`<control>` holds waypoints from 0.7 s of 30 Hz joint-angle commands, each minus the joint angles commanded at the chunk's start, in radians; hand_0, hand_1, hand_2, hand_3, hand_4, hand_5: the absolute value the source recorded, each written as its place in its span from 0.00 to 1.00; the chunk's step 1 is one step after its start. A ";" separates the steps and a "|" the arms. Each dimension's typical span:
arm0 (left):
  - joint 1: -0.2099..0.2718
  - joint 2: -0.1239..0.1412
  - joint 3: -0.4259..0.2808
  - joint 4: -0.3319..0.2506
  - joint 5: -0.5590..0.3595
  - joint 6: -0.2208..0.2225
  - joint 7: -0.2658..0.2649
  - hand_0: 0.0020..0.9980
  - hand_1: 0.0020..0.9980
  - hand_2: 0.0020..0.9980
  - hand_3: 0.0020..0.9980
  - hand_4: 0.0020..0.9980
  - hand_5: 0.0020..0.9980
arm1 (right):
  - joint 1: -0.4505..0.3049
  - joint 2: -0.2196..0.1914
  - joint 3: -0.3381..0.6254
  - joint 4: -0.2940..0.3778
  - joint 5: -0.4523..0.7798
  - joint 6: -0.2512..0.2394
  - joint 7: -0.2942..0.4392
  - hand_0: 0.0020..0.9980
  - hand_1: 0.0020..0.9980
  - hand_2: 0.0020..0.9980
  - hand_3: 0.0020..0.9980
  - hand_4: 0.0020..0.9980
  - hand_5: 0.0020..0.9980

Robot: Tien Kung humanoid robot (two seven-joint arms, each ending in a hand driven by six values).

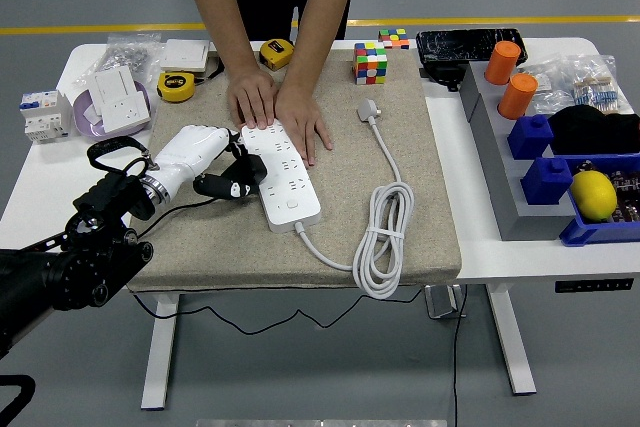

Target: Pick up the plug,place it near the board,insert it into the board,press the button

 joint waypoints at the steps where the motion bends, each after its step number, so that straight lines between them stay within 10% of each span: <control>1: 0.000 0.001 0.000 -0.002 -0.002 -0.003 -0.001 0.66 0.80 0.75 0.67 0.90 0.37 | 0.000 0.000 0.000 0.000 0.000 0.000 0.000 0.94 0.80 0.75 0.78 1.00 0.78; 12: 0.001 0.006 -0.014 -0.021 -0.041 -0.048 -0.016 0.73 0.84 0.78 0.78 1.00 0.49 | 0.001 0.001 -0.003 0.000 0.005 0.002 0.002 0.95 0.80 0.75 0.78 1.00 0.77; 13: 0.002 0.006 -0.019 -0.024 -0.049 -0.057 -0.019 0.85 0.95 0.90 0.90 1.00 0.95 | 0.001 0.001 -0.004 0.000 0.006 0.002 0.002 0.95 0.80 0.75 0.78 1.00 0.74; 21: 0.028 0.005 -0.139 -0.113 -0.136 -0.115 -0.051 0.98 1.00 1.00 1.00 1.00 1.00 | 0.003 0.002 -0.008 0.000 0.009 0.003 0.000 0.95 0.80 0.75 0.78 1.00 0.73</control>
